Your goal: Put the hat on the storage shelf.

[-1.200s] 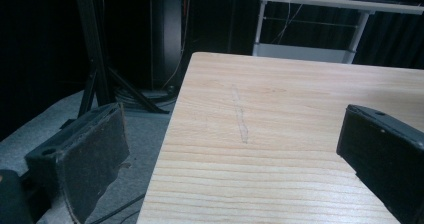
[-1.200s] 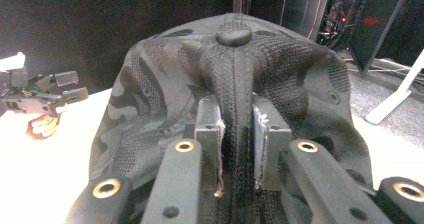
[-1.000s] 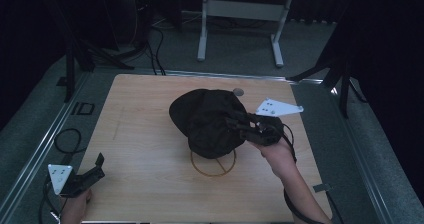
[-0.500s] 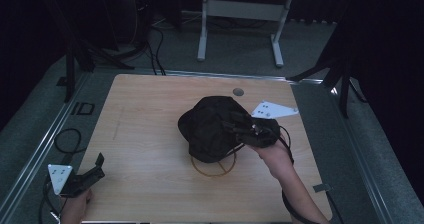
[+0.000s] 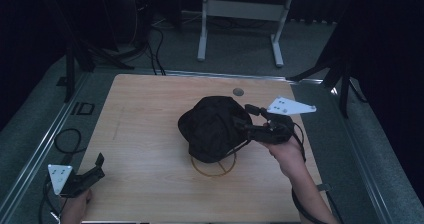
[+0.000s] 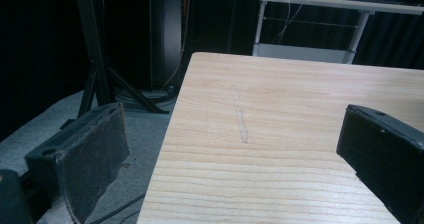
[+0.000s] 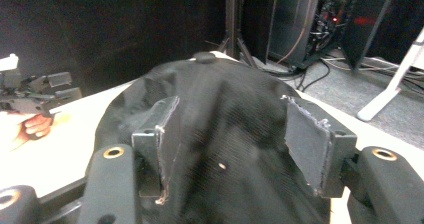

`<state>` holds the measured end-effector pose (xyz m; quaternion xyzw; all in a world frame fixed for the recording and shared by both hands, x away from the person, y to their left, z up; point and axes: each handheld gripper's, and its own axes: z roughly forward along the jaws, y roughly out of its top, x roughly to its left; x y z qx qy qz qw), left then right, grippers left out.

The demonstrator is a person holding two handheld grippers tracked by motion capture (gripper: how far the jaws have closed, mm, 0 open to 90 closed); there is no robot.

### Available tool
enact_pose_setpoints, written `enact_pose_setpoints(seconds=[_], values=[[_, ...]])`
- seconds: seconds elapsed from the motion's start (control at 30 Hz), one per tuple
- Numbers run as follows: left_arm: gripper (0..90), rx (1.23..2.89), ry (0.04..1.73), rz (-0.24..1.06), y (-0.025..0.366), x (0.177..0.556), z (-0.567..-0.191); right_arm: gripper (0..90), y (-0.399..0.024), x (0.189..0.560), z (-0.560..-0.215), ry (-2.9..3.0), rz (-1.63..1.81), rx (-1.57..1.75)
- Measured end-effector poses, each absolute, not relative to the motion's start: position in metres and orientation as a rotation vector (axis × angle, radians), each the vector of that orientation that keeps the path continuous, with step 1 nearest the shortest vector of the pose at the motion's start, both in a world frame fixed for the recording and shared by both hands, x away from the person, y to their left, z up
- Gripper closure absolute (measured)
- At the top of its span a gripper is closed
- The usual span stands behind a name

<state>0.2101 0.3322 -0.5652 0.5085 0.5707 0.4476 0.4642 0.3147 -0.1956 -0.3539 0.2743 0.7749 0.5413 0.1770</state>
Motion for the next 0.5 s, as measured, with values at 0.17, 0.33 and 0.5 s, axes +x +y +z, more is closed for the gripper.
enact_pose_setpoints(seconds=[0.17,0.33,0.5], values=[[0.6,1.250,1.401,1.103,0.332,0.210,-0.565,32.6,-0.216,0.315,-0.357,2.155,1.498,0.809],[0.6,1.251,1.401,1.104,0.332,0.210,-0.565,26.4,-0.238,0.317,-0.364,2.119,1.487,0.873],[0.6,1.251,1.401,1.105,0.332,0.210,-0.565,15.9,-0.258,0.319,-0.375,2.102,1.465,0.901]])
